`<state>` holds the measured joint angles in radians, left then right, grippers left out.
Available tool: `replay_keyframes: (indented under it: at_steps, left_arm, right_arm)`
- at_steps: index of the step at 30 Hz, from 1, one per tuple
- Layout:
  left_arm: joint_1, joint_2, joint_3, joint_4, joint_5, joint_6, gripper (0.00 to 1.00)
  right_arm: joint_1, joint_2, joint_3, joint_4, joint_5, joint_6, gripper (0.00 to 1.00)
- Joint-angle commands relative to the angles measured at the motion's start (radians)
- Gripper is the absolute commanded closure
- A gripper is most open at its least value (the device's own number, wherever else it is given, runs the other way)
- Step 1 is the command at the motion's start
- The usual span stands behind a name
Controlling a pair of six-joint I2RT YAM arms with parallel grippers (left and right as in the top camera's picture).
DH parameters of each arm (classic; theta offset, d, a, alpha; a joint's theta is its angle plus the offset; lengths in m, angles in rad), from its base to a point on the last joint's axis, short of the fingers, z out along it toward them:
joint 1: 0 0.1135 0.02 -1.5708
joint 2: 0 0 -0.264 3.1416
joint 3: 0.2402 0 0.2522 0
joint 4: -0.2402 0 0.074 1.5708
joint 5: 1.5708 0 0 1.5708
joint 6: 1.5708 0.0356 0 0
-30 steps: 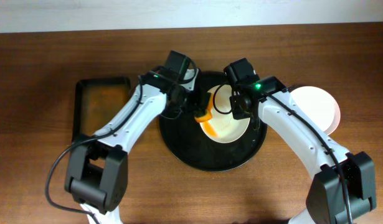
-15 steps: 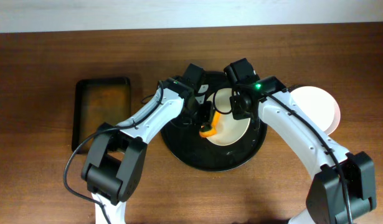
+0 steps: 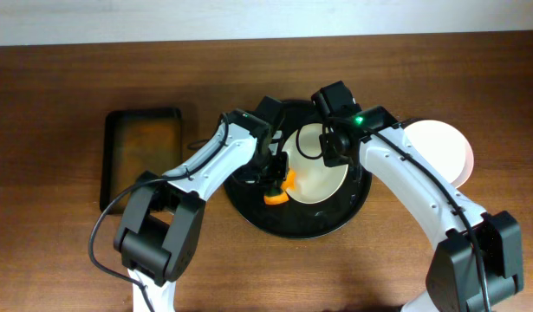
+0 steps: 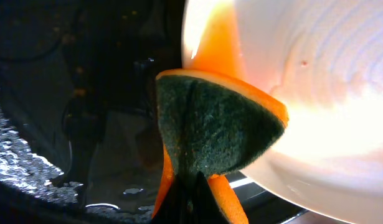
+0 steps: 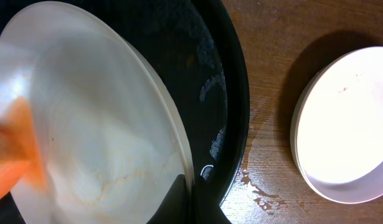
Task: Clean dirty plates on tray and stack at the side
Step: 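Scrub the tilted plate again with the sponge in the left gripper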
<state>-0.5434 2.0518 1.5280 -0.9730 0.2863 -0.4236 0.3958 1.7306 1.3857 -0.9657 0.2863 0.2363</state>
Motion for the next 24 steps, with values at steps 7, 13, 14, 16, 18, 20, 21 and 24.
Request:
replay_keyframes:
  at_steps: [7,13,14,16,18,20,21,24]
  left_arm:
    - [0.008,-0.007,0.024,0.068,0.111,0.081,1.0]
    - [-0.069,-0.003,0.023,0.059,0.05,0.095,1.0]
    - [-0.07,-0.003,0.019,0.051,0.05,0.095,1.0]
    - [-0.069,-0.003,0.009,0.035,0.028,0.095,1.0]
    - [-0.069,-0.003,0.008,0.013,-0.095,0.095,1.0]
    - [-0.069,-0.003,0.008,0.027,-0.196,0.078,1.0]
    - [-0.068,-0.003,0.008,0.047,-0.252,0.053,1.0]
    - [-0.045,-0.003,0.008,0.103,-0.272,0.04,1.0]
  right_arm:
    - [0.003,-0.031,0.01,-0.003,0.002,0.013,0.96]
    - [0.003,-0.031,0.01,-0.003,0.002,0.013,0.96]
    - [0.003,-0.031,0.01,-0.003,0.002,0.013,0.96]
    - [0.003,-0.031,0.01,-0.003,0.002,0.013,0.96]
    - [0.003,-0.031,0.01,-0.003,0.002,0.013,0.96]
    - [0.003,-0.031,0.01,-0.004,0.002,0.013,0.96]
    - [0.003,-0.031,0.01,-0.004,0.002,0.013,0.96]
    - [0.003,-0.031,0.01,-0.008,0.002,0.013,0.96]
